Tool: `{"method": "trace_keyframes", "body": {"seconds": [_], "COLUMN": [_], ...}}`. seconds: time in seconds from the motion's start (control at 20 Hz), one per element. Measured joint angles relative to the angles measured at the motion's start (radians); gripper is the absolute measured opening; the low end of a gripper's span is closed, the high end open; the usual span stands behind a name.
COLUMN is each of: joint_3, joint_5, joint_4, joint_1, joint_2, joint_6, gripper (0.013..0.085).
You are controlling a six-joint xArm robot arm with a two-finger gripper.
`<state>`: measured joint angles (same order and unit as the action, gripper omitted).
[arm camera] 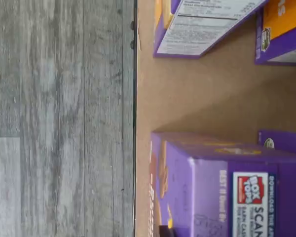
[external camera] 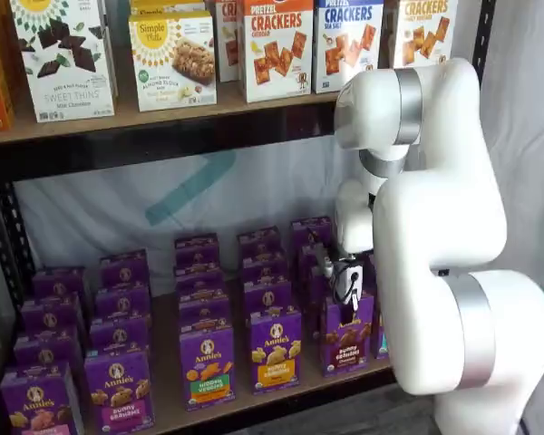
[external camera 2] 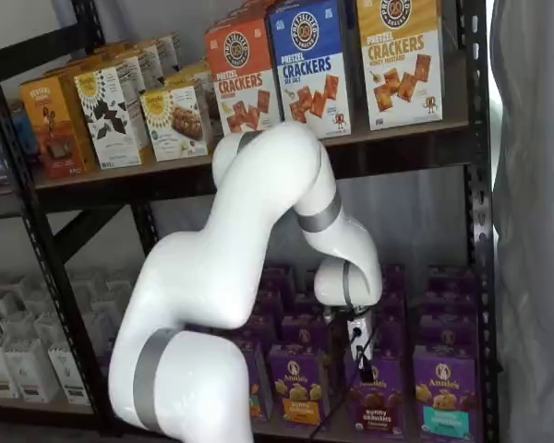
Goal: Pick up the purple box with a brown patch in the center, on the bottom shelf, the fifth box from the left
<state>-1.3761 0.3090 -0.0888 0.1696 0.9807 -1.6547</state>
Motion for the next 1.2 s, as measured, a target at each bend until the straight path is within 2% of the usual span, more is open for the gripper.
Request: {"method": "trace_keyframes", "body": {"seconds": [0.15,0.3,0.65,0.8,0.95,1.2], "joint_3": [0.002,0.004,0.022,0.050,0.100,0.190], "joint_5": [0.000,0.000,-0.001,-0.002,-0.006,0.002], "joint_4": [-0.008,-0.003,0.034,0.009,-0.051,-0.079], "joint_1": [0.000,-0.002,-0.006,-0.007,-0.004,-0.004], "joint_2": [0.000,-0.001,-0.017,-0.039,-0.078,-0.150], "joint_6": [0.007,0.004,-0.026,-0.002,0.053,0.080], "gripper": [0.0410,0.0330,0.0330,0.0330,0.0330,0.0330]}}
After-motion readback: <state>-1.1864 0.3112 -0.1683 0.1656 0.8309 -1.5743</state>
